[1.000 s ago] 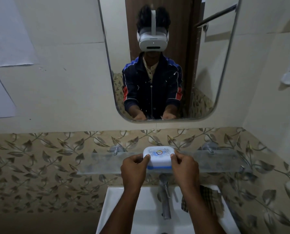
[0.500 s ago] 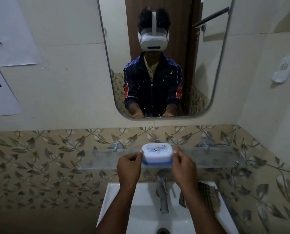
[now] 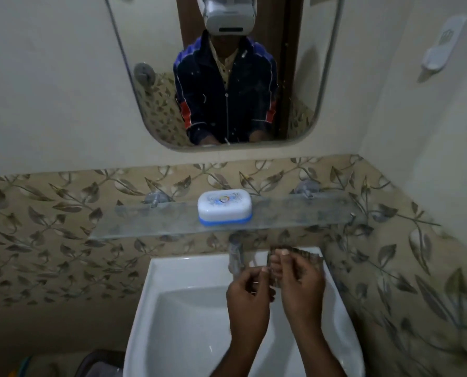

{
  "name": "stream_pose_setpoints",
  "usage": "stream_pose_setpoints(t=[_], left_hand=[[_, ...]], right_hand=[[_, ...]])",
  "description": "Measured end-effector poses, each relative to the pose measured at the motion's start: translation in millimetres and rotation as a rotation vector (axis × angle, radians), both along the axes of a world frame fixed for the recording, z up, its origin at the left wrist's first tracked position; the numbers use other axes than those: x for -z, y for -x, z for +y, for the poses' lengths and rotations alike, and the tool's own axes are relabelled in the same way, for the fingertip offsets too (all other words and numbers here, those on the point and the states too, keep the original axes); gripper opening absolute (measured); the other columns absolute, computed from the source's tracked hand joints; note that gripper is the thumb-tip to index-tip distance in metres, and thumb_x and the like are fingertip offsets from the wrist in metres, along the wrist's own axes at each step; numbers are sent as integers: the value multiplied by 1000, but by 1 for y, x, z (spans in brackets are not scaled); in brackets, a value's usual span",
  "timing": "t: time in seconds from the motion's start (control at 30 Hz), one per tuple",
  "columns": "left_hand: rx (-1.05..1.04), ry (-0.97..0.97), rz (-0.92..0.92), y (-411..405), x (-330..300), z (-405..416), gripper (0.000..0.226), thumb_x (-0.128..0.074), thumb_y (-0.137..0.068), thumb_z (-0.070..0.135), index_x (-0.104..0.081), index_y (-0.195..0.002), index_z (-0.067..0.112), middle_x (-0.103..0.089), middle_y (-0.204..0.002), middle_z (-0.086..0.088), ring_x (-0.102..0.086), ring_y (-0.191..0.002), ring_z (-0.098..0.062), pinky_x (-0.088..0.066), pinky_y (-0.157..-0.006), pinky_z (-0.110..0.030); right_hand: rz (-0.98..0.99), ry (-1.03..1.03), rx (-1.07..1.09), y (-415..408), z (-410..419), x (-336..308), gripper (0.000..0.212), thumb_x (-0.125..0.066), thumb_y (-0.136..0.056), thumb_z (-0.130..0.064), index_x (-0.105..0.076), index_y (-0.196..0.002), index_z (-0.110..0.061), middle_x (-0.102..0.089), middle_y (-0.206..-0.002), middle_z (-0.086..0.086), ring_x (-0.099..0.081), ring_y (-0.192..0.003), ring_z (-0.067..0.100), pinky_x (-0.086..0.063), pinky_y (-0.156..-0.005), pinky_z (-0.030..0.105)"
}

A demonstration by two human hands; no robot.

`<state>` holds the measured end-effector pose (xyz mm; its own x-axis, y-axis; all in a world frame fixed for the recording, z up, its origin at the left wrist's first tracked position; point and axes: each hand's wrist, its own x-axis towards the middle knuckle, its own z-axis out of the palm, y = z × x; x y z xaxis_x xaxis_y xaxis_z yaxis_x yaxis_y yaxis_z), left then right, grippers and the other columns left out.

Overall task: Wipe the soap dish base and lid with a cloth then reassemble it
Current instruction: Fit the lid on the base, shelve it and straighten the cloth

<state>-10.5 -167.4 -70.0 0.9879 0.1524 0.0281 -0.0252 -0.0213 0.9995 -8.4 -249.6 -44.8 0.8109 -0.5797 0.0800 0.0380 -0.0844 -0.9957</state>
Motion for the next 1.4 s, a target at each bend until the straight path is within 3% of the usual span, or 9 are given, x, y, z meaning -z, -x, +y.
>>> stream_pose_setpoints(t=[0.17,0.33,0.47,0.53,0.63,0.73,0.83,1.07,1.4], left_hand=[[28,-44,179,-15,47,-24,16,-63,-95,13,-75,-86,8,-76,-75,-6,-74,-65,-21,-62,-62,-34],[22,-164,263,-54,100,-42,22,-66,-89,11,-71,-80,30,-75,-82,8,-73,-76,-13,-62,-73,-46],[-53,-198,363,-75,127,-56,4,-68,-91,23,-68,-93,26,-70,-90,11,-70,-89,-16,-58,-86,-39],[-110,-237,382,-83,134,-60,22,-69,-91,29,-66,-109,17,-70,-97,1,-68,-97,-22,-53,-88,-34],[-171,-240,437,-90,137,-67,45,-76,-85,33,-58,-121,14,-69,-107,-6,-67,-101,-27,-52,-92,-38],[-229,-201,485,-94,137,-77,55,-84,-75,27,-56,-121,13,-65,-113,-9,-65,-103,-29,-51,-95,-43],[-302,-144,528,-97,136,-82,48,-87,-71,19,-57,-108,16,-67,-108,-9,-65,-99,-29,-51,-92,-42],[-378,2,498,-93,155,-82,42,-86,-65,13,-55,-85,31,-69,-94,-2,-69,-88,-26,-58,-87,-50],[-365,642,692,-79,127,-74,52,-75,-78,-12,-51,-120,9,-66,-98,-19,-66,-74,-24,-58,-69,-33]], right_hand=[[150,-89,73,3,-40,56,19,-63,-94,-25,-73,-78,-27,-76,-72,-4,-73,-69,9,-59,-74,34],[280,-348,162,-15,-79,116,14,-61,-94,-7,-72,-87,-12,-74,-85,10,-72,-79,25,-56,-88,47],[394,-581,189,-33,-98,154,26,-43,-100,-1,-56,-117,14,-53,-126,39,-59,-107,44,-52,-96,44],[450,-566,157,-35,-99,166,28,-40,-101,-1,-52,-120,16,-48,-131,40,-57,-109,44,-49,-97,41],[414,-849,180,-42,-92,170,10,-55,-92,5,-64,-89,0,-61,-104,34,-65,-84,35,-55,-83,40],[425,-850,215,-49,-85,177,21,-56,-93,5,-58,-111,15,-60,-118,38,-62,-109,47,-56,-83,40],[388,-942,269,-53,-79,174,35,-60,-90,5,-52,-121,20,-54,-124,42,-57,-114,52,-54,-93,49],[379,-1161,222,-64,-76,170,48,-69,-89,-23,-55,-130,-1,-56,-132,16,-54,-125,30,-47,-96,34],[285,-1262,257,-72,-70,177,49,-67,-90,-18,-52,-135,-6,-62,-116,13,-59,-91,19,-47,-91,30]])
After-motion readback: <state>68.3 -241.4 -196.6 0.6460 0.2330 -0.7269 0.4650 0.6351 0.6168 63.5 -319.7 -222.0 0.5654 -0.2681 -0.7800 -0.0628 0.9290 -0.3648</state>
